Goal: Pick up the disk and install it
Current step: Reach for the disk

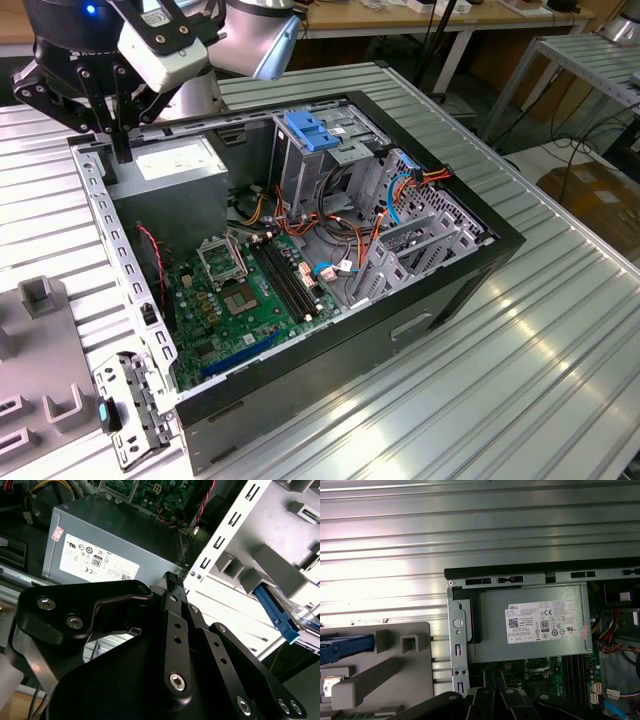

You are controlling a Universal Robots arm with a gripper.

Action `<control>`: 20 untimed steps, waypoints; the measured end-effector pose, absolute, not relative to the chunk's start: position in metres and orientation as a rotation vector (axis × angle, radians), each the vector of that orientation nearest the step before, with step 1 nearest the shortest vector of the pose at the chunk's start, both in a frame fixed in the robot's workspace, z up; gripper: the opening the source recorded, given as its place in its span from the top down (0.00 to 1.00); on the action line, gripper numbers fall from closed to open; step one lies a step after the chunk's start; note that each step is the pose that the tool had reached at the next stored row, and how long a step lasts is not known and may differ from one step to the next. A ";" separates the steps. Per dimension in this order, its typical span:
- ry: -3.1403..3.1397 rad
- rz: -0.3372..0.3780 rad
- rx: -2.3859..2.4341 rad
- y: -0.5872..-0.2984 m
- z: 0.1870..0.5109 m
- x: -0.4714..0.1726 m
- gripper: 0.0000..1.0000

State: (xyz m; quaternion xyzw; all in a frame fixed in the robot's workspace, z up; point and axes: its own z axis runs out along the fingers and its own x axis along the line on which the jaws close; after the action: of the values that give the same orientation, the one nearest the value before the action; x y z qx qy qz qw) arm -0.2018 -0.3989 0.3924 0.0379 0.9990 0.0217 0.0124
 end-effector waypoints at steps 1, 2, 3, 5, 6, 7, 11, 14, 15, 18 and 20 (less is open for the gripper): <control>3.114 0.068 0.118 -0.399 0.392 -0.203 0.89; 3.114 0.068 0.118 -0.399 0.392 -0.204 0.89; 3.114 0.067 0.118 -0.399 0.392 -0.204 0.89; 3.114 0.068 0.118 -0.399 0.392 -0.206 0.89; 3.114 0.068 0.118 -0.399 0.392 -0.206 0.89; 3.114 0.068 0.118 -0.399 0.392 -0.207 0.89; 3.114 0.068 0.118 -0.399 0.392 -0.209 0.89; 3.114 0.068 0.118 -0.399 0.392 -0.212 0.89; 3.114 0.068 0.118 -0.399 0.392 -0.212 0.89; 3.114 0.068 0.118 -0.399 0.392 -0.215 0.89; 3.114 0.068 0.118 -0.399 0.392 -0.217 0.89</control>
State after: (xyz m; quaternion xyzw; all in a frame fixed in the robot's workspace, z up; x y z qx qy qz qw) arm -0.2169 -0.3989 0.3923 0.0379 0.9990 0.0217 0.0124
